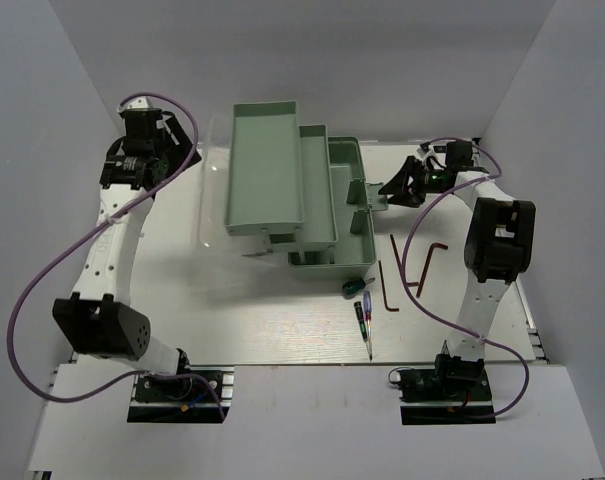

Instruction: Sort the tools into containers

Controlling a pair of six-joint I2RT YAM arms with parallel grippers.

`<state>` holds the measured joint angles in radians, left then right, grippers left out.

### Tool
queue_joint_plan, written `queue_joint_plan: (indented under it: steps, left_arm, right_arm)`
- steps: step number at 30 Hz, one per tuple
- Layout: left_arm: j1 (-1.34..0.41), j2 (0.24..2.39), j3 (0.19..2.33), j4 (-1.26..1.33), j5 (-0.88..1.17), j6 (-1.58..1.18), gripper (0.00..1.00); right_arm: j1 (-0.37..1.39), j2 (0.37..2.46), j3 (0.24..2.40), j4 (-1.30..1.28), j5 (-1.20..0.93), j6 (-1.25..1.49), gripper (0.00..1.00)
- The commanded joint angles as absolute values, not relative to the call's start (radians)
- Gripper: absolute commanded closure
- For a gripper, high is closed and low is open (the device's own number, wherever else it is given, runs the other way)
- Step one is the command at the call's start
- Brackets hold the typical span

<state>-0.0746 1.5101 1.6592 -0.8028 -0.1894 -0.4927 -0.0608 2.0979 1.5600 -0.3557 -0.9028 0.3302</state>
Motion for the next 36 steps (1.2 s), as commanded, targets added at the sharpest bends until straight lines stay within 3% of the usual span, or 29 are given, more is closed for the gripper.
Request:
queue_joint_plan:
  steps: [1,4,7,8,11,14,16,19,21,27,36]
  left_arm:
    - [-0.069,1.404,1.681,-0.825,-0.224,-0.480,0.15]
    - [-0.069,1.365,1.669,-0.825,-0.224,-0.460,0.17]
    - [-0.069,1.336,1.649,-0.802,-0.175,-0.425,0.28]
    - [-0.083,1.336,1.649,-0.793,-0.158,-0.392,0.43]
    - [-0.092,1.315,1.649,-0.738,0.036,-0.312,0.76]
    - [-0.112,1.315,1.649,-0.694,0.250,-0.284,0.84]
    - [-0.149,1.328,1.635,-0.663,0.337,-0.275,0.82]
    - [-0.253,1.377,1.611,-0.663,0.446,-0.275,0.68]
    - [-0.323,1.378,1.595,-0.663,0.431,-0.261,0.55]
    - [-0.557,1.373,1.480,-0.698,0.354,-0.209,0.35]
    - [-0.736,1.289,1.316,-0.698,0.204,-0.258,0.32]
  right_arm:
    - [-0.072,2.016,1.560,-0.360,-0.954,0.296,0.36]
    - [-0.086,1.999,1.569,-0.440,-0.942,0.241,0.36]
    - [-0.095,1.964,1.600,-0.564,-0.858,0.132,0.35]
    - [-0.097,1.956,1.609,-0.598,-0.827,0.013,0.35]
    - [-0.100,1.867,1.585,-0.686,-0.617,-0.147,0.34]
    - [-0.101,1.778,1.496,-0.693,-0.360,-0.247,0.32]
    - [-0.103,1.722,1.418,-0.713,-0.254,-0.282,0.39]
    - [-0.107,1.692,1.358,-0.764,-0.147,-0.293,0.43]
    - [-0.107,1.681,1.296,-0.775,-0.101,-0.273,0.44]
    - [-0.101,1.739,1.241,-0.790,-0.046,-0.166,0.44]
    - [-0.055,1.876,1.249,-0.709,-0.040,-0.020,0.44]
